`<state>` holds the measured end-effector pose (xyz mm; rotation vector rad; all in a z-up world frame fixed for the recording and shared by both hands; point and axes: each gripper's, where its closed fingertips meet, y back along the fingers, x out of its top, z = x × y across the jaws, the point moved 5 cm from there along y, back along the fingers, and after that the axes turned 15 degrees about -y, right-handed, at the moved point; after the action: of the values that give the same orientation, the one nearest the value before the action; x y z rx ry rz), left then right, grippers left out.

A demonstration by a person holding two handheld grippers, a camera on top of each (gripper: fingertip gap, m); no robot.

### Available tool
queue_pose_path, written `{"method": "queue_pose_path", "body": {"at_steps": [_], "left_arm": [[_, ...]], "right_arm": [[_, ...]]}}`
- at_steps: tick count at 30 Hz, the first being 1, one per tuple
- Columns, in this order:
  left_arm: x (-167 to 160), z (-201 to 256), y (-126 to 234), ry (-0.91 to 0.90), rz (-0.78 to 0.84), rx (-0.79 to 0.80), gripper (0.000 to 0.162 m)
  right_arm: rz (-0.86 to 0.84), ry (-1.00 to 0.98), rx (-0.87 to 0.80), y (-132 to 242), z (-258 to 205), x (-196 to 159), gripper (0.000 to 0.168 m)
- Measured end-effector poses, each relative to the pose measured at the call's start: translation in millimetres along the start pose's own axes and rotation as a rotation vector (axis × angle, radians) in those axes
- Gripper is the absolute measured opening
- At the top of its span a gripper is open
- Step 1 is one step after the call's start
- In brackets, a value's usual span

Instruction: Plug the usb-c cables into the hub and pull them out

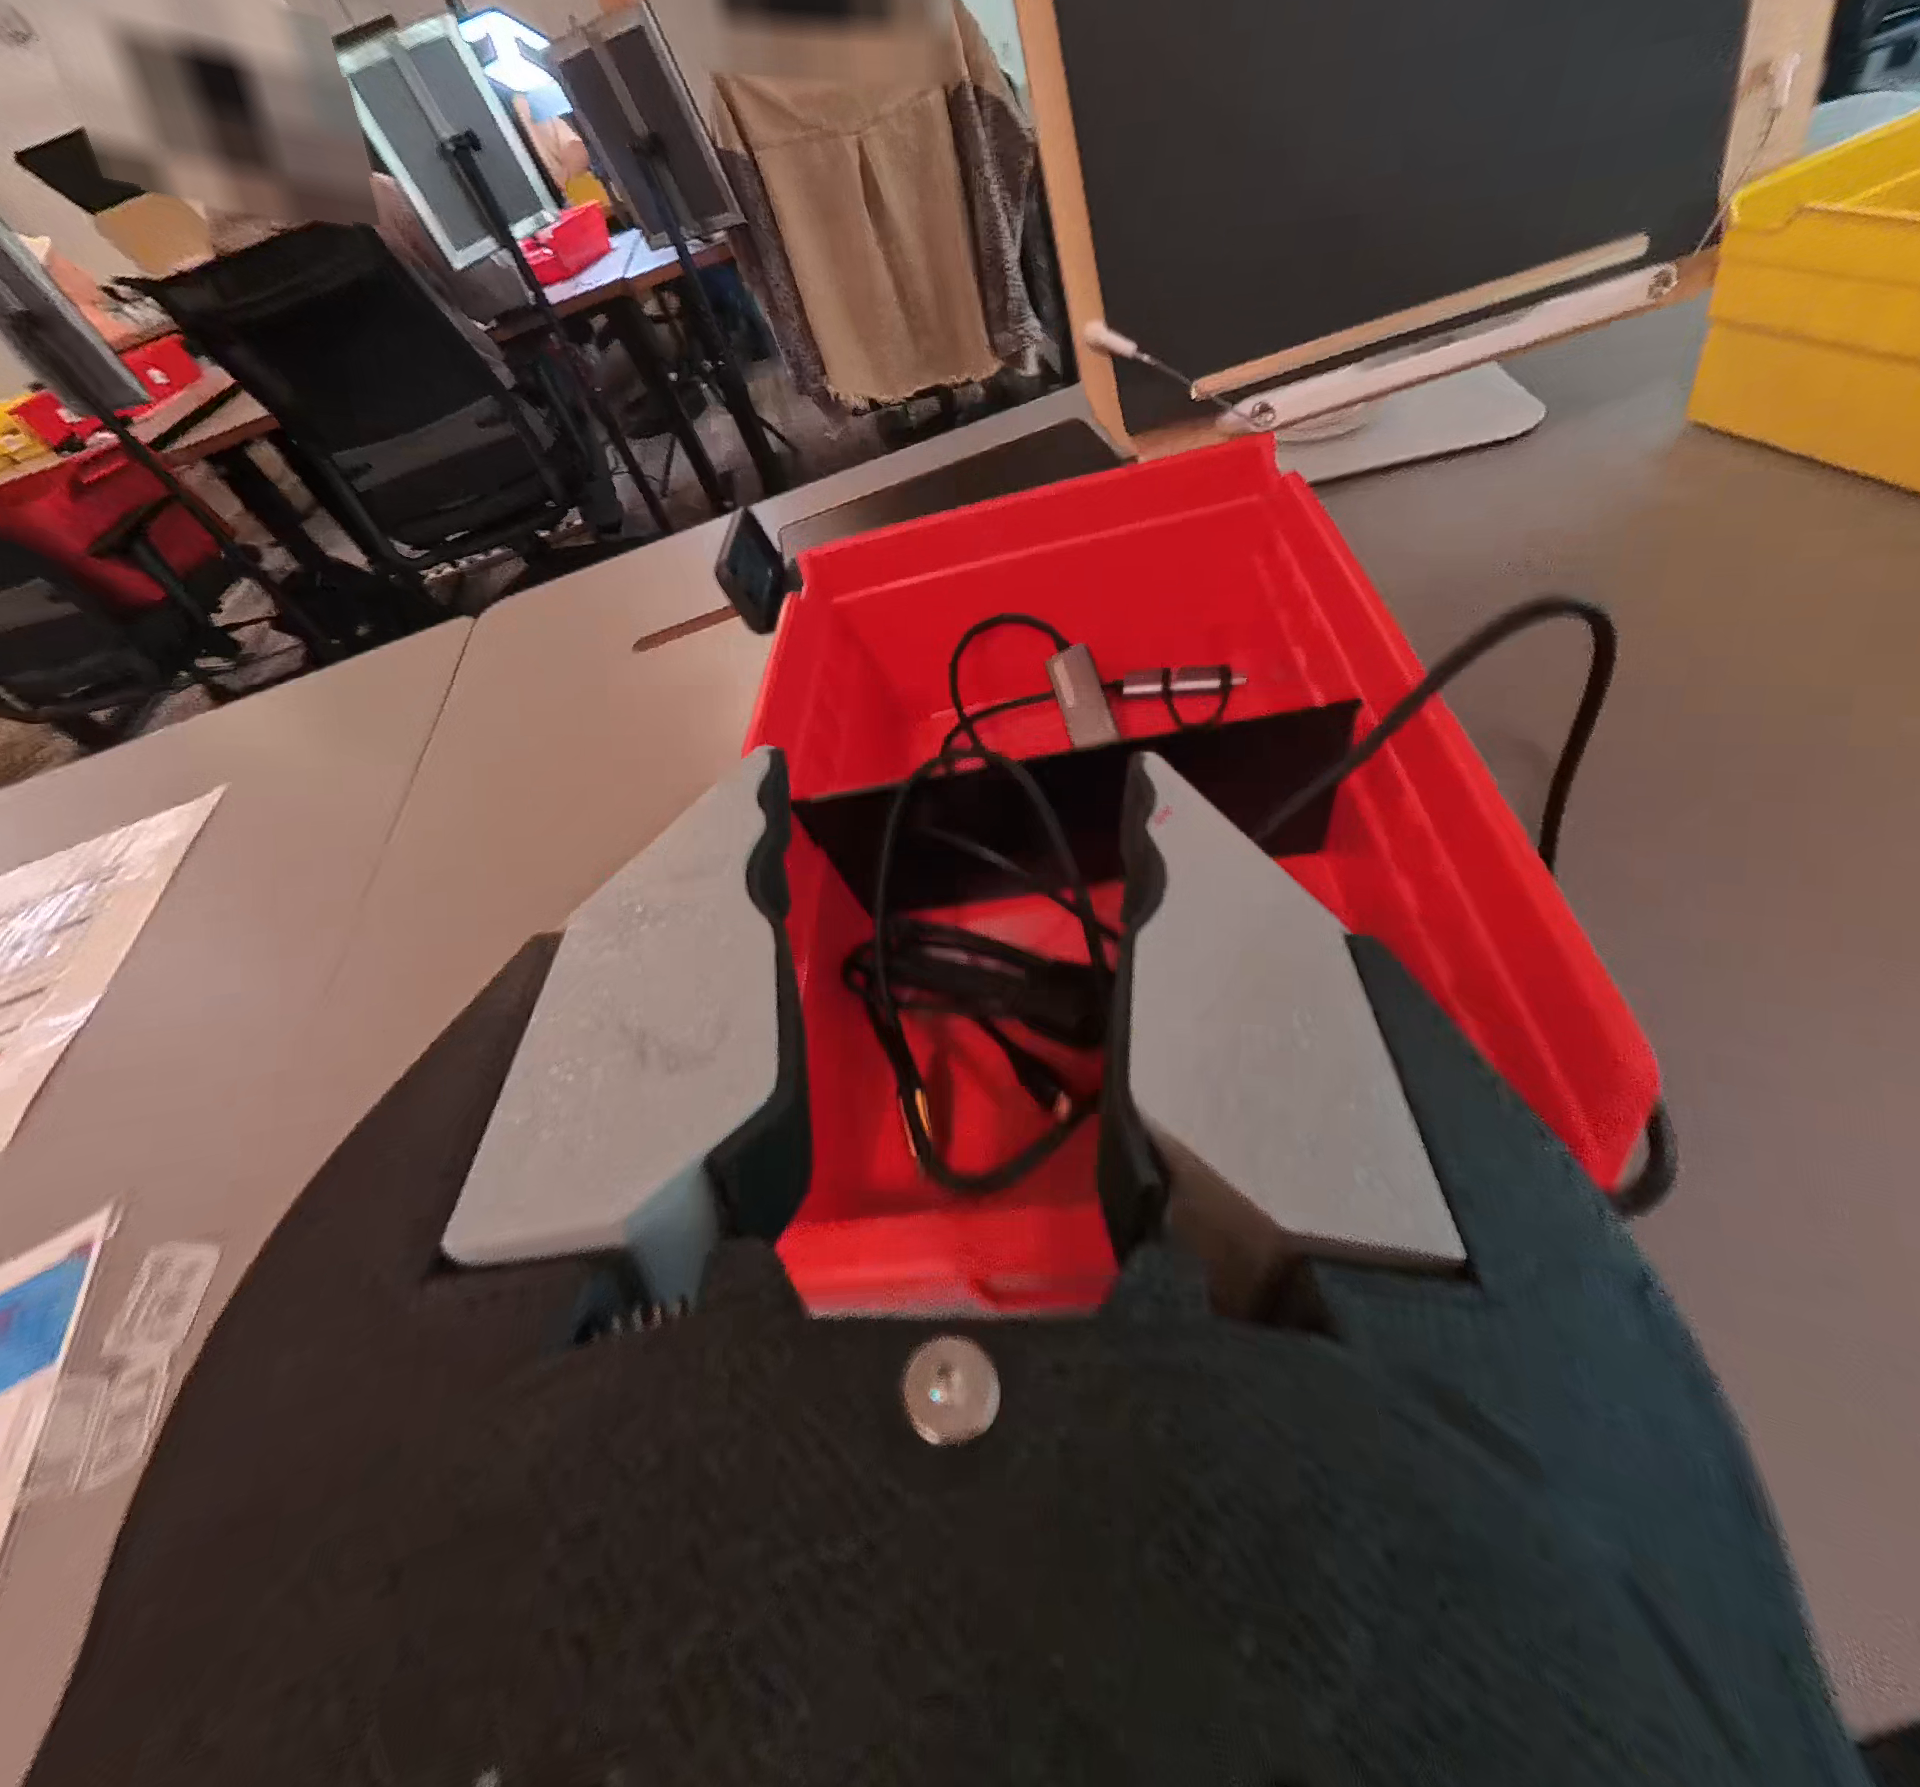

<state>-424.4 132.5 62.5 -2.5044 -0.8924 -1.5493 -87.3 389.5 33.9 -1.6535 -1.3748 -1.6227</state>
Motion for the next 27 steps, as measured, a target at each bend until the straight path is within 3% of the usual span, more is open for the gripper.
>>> {"method": "queue_pose_path", "body": {"at_steps": [3, 6, 11, 14, 18, 21, 27], "left_arm": [[18, -4, -39, 0.026, -0.034, -0.116, 0.063], [25, 5, -89, 0.021, -0.129, -0.245, 0.058], [10, 27, -169, 0.028, -0.345, -0.366, 0.054], [-9, 39, -199, 0.016, -0.474, -0.409, 0.053], [-26, 47, -216, -0.052, -0.576, -0.442, 0.049], [-34, 51, -218, -0.198, -0.614, -0.475, 0.03], [-45, 61, -224, -0.327, -0.741, -0.514, 0.032]], "right_arm": [[-0.06, 0.023, 0.183, -35, -47, -4, 0.052], [-0.098, 0.1, 0.235, -88, -76, -8, 0.052], [-0.091, 0.125, 0.232, -178, -85, 1, 0.048], [-0.078, 0.099, 0.23, -212, -76, 1, 0.045], [-0.127, 0.083, 0.225, -227, -59, -9, 0.043], [-0.111, 0.037, 0.234, -225, -52, -8, 0.038], [-0.126, 0.038, 0.25, -223, -60, -12, 0.038]]}}
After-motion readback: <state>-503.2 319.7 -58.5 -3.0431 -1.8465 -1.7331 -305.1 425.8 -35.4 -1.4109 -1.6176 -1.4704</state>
